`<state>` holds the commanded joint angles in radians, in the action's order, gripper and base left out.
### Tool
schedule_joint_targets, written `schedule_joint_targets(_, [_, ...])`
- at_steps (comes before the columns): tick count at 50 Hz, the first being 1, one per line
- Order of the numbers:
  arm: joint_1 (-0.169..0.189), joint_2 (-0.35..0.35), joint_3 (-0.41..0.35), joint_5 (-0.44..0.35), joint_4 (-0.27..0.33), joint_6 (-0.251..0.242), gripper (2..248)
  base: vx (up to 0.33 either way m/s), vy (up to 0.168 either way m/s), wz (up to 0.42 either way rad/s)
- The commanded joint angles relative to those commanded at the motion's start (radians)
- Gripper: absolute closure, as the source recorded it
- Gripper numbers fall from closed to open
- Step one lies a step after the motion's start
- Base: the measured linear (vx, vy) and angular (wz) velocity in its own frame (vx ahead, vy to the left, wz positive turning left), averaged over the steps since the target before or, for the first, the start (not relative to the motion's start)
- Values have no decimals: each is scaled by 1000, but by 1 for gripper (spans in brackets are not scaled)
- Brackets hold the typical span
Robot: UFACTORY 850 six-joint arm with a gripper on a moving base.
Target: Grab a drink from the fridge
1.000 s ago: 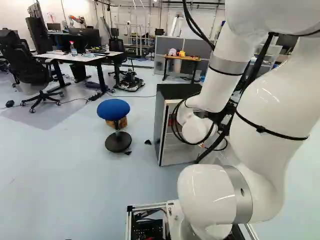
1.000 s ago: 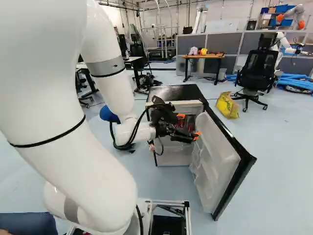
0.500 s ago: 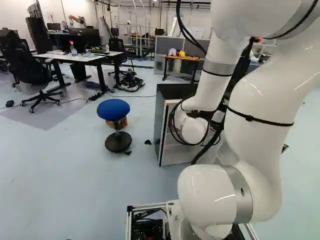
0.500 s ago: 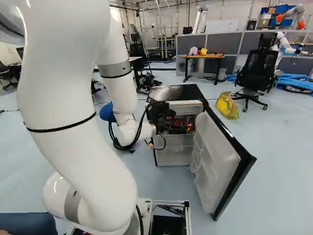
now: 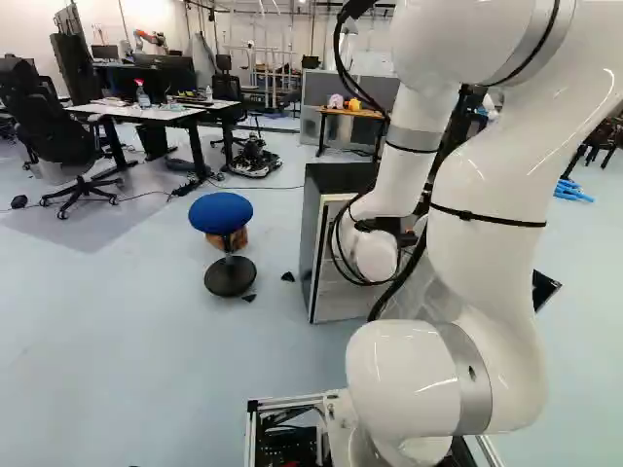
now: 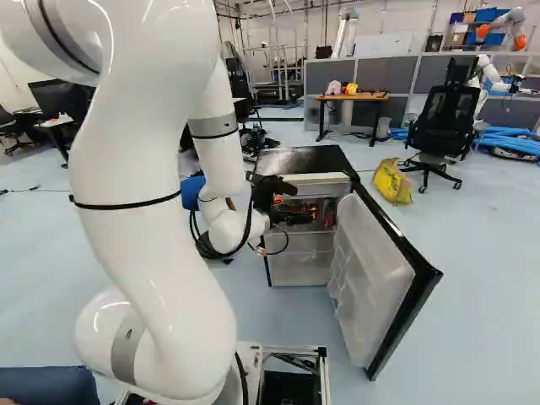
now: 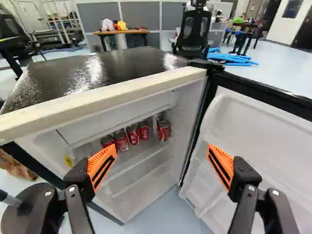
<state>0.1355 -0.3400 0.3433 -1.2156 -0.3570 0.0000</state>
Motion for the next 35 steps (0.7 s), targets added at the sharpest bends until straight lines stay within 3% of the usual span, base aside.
schedule_joint_targets(20, [59,-114,82,0,203,0,3,0,0,0])
schedule_joint_targets(35, [106,-195,146,0,317,0,3,0,0,0])
